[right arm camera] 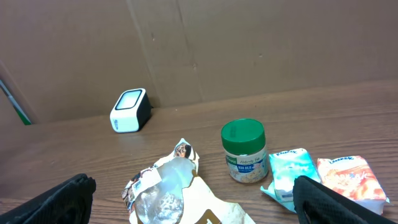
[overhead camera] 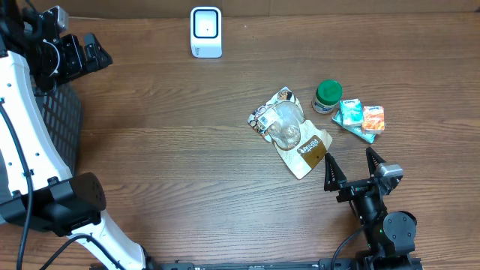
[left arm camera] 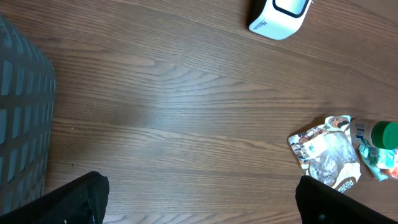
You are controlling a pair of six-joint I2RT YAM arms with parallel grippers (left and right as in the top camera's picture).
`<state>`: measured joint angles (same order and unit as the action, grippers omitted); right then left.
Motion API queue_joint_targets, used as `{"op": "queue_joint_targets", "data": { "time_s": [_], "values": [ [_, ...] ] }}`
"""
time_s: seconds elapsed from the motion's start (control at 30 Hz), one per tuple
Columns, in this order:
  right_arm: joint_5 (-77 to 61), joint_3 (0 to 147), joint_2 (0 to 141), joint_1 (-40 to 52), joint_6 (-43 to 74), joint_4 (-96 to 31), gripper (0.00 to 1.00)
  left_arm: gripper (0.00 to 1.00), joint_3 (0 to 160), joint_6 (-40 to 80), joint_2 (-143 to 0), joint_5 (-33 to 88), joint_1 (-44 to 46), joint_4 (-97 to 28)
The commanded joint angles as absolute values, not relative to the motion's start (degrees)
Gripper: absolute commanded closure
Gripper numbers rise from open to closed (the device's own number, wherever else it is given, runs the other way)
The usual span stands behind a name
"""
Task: Scan the item barcode
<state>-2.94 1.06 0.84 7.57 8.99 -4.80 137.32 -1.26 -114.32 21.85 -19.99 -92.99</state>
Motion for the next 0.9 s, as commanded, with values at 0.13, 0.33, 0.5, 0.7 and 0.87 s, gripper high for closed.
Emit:
{"op": "queue_joint_targets", "data": {
  "time_s": [0.13, 0.33, 0.5, 0.7, 0.87],
  "values": [
    [-2.7, 0.5, 0.2, 7.3, 9.0, -4.6, 0.00, 0.00, 138.0, -1.5, -109.0, 21.8, -16.6, -92.8],
    [-2.7, 0.5, 0.2, 7.3, 9.0, -4.6, 0.00, 0.00, 136.8, -1.5, -101.8, 21.9, -10.3, -92.8],
    [-2.7, 0.5, 0.2, 7.3, 9.0, -4.6, 0.00, 0.00, 130.9, -1.5, -93.9, 21.9, -3.1, -92.7],
    [-2.7, 0.5, 0.2, 7.3, 9.0, -4.6, 0.00, 0.00, 122.5, -1.5, -85.6, 21.9, 5.3, -92.8],
    [-2.7, 0.5, 0.2, 7.3, 9.0, -4.6, 0.00, 0.01, 121.5, -1.5, -82.7, 21.9, 6.5, -92.8]
  ]
}}
